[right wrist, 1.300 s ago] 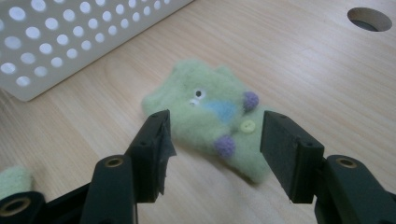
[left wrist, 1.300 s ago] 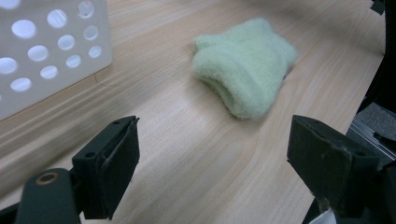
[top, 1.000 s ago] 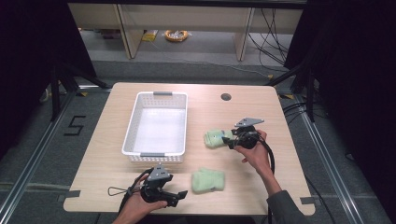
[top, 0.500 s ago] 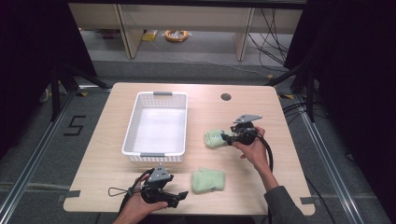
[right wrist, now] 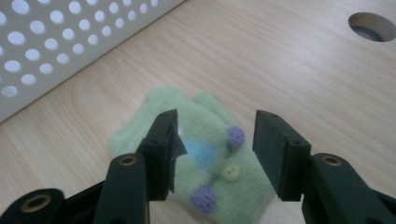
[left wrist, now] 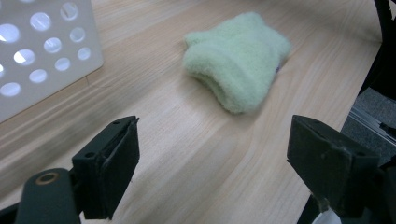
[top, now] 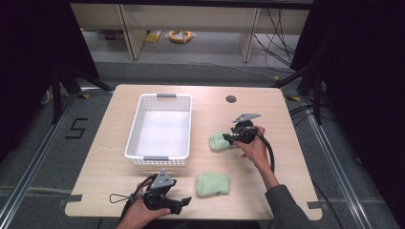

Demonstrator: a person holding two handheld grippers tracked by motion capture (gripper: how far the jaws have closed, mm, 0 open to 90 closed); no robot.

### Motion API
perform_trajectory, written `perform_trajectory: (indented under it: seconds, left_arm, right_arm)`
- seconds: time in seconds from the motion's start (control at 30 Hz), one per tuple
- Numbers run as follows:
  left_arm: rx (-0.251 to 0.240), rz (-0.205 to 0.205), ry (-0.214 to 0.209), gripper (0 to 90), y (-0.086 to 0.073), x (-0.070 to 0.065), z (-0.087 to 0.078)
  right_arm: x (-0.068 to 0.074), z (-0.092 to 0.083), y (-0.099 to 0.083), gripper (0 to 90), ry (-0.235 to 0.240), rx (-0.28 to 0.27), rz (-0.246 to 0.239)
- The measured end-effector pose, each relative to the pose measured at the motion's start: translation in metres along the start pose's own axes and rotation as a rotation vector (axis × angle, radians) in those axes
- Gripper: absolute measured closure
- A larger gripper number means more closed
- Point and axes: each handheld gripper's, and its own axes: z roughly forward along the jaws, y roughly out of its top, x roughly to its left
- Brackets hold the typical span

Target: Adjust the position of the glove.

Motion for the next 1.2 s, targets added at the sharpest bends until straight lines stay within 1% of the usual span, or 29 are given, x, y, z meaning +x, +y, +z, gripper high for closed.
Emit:
perform_trajectory:
  seconds: [0.03, 0.07, 0.1, 0.13, 0.2, 0.23, 0.27, 0.3, 0.33, 0.37, 0.43, 0.47, 0.53, 0.57, 0.6, 0.63, 0.67, 0.73, 0.8, 0.83, 0.87, 0.9, 0.93, 0.97, 1.0, 1.03, 1.13, 1.17, 1.2]
  left_arm:
    - [0.000, 0.000, 0.000, 16.8, 0.000, 0.000, 0.000]
    - [0.010, 0.009, 0.001, 16.8, 0.000, 0.001, -0.001]
    - [0.013, -0.011, -0.007, 16.7, 0.001, 0.001, -0.002]
    - [0.013, -0.011, -0.007, 16.7, 0.001, 0.001, -0.002]
    - [0.001, 0.001, 0.005, 16.7, 0.000, 0.002, -0.001]
    - [0.001, 0.001, 0.005, 16.8, 0.000, 0.002, -0.001]
    - [-0.004, -0.009, 0.001, 16.8, 0.000, 0.001, 0.000]
    - [0.002, -0.005, 0.002, 16.8, -0.001, 0.002, 0.000]
    - [0.007, -0.004, 0.001, 16.7, -0.001, 0.002, 0.000]
    - [0.023, 0.009, -0.001, 16.7, -0.001, 0.003, 0.000]
    - [0.017, 0.002, -0.002, 16.8, -0.002, 0.002, 0.000]
    - [0.017, 0.008, -0.001, 16.8, -0.002, 0.002, 0.000]
    - [0.018, 0.010, -0.001, 16.8, -0.002, 0.002, 0.000]
    - [0.030, 0.025, 0.002, 16.8, -0.002, 0.003, -0.001]
    - [0.029, 0.023, 0.002, 16.8, -0.002, 0.003, -0.001]
    - [0.012, -0.019, 0.003, 16.8, -0.003, 0.001, 0.001]
    - [0.009, -0.003, 0.003, 16.8, -0.002, 0.002, 0.001]
    - [0.012, -0.011, 0.002, 16.8, -0.003, 0.001, 0.001]
    - [0.013, -0.005, 0.002, 16.7, -0.003, 0.001, 0.002]
    - [0.025, 0.010, -0.002, 16.8, -0.003, 0.002, 0.002]
    - [0.025, 0.010, -0.002, 16.8, -0.003, 0.002, 0.002]
    - [0.025, 0.007, -0.004, 16.8, -0.003, 0.002, 0.002]
    - [0.025, 0.007, -0.004, 16.8, -0.003, 0.002, 0.002]
    - [0.030, 0.021, 0.007, 16.8, -0.003, 0.003, 0.002]
    - [0.023, 0.012, 0.010, 16.8, -0.003, 0.003, 0.001]
    - [0.013, -0.023, 0.002, 16.8, -0.004, 0.001, 0.002]
    - [0.007, -0.004, 0.004, 16.8, -0.003, 0.002, 0.003]
    - [0.021, 0.005, 0.006, 16.8, -0.003, 0.003, 0.001]
    - [0.020, 0.004, 0.005, 16.8, -0.003, 0.003, 0.001]
  right_arm:
    - [0.000, 0.000, 0.000, 52.1, 0.000, 0.000, 0.000]
    - [0.001, 0.001, 0.000, 52.6, 0.006, 0.021, -0.003]
    - [0.003, 0.006, -0.001, 53.7, 0.010, 0.033, -0.010]
    - [0.003, 0.006, -0.001, 53.7, 0.010, 0.033, -0.010]
    - [0.005, 0.009, -0.002, 54.6, 0.013, 0.055, -0.003]
    - [0.003, 0.010, -0.003, 55.0, 0.001, 0.049, -0.023]
    - [0.003, 0.010, -0.003, 55.0, 0.001, 0.049, -0.023]
    - [0.003, 0.012, -0.005, 55.1, -0.007, 0.046, -0.008]
    - [0.000, 0.012, -0.006, 55.0, 0.000, 0.067, -0.004]
    - [0.000, 0.012, -0.007, 55.1, 0.003, 0.073, 0.032]
    - [-0.005, 0.015, -0.010, 56.0, 0.009, 0.060, 0.012]
    - [-0.005, 0.016, -0.011, 57.0, 0.017, 0.069, 0.033]
    - [-0.006, 0.017, -0.012, 57.8, 0.021, 0.057, 0.034]
    - [-0.005, 0.018, -0.013, 58.6, 0.024, 0.062, 0.041]
    - [-0.005, 0.017, -0.013, 59.1, 0.016, 0.075, 0.025]
    - [-0.003, 0.020, -0.014, 59.9, 0.011, 0.065, 0.010]
    - [-0.003, 0.020, -0.014, 59.9, 0.011, 0.065, 0.010]
    - [0.000, 0.021, -0.015, 62.4, -0.003, 0.076, -0.007]
    - [0.002, 0.021, -0.015, 66.1, -0.019, 0.077, -0.030]
    - [0.002, 0.023, -0.016, 68.3, -0.019, 0.065, -0.041]
    - [0.002, 0.023, -0.016, 68.3, -0.019, 0.065, -0.041]
    - [0.002, 0.024, -0.018, 73.5, -0.001, 0.061, -0.031]
    - [0.002, 0.024, -0.018, 73.5, -0.001, 0.061, -0.031]
    - [0.002, 0.023, -0.017, 76.1, 0.004, 0.059, -0.018]
    - [0.001, 0.024, -0.019, 80.8, -0.002, 0.045, -0.040]
    - [0.001, 0.024, -0.019, 81.9, -0.003, 0.036, -0.048]
    - [0.003, 0.024, -0.019, 83.6, -0.010, 0.036, -0.060]
    - [0.004, 0.022, -0.019, 84.8, -0.010, 0.050, -0.046]
    - [0.004, 0.023, -0.019, 85.5, -0.013, 0.027, -0.058]
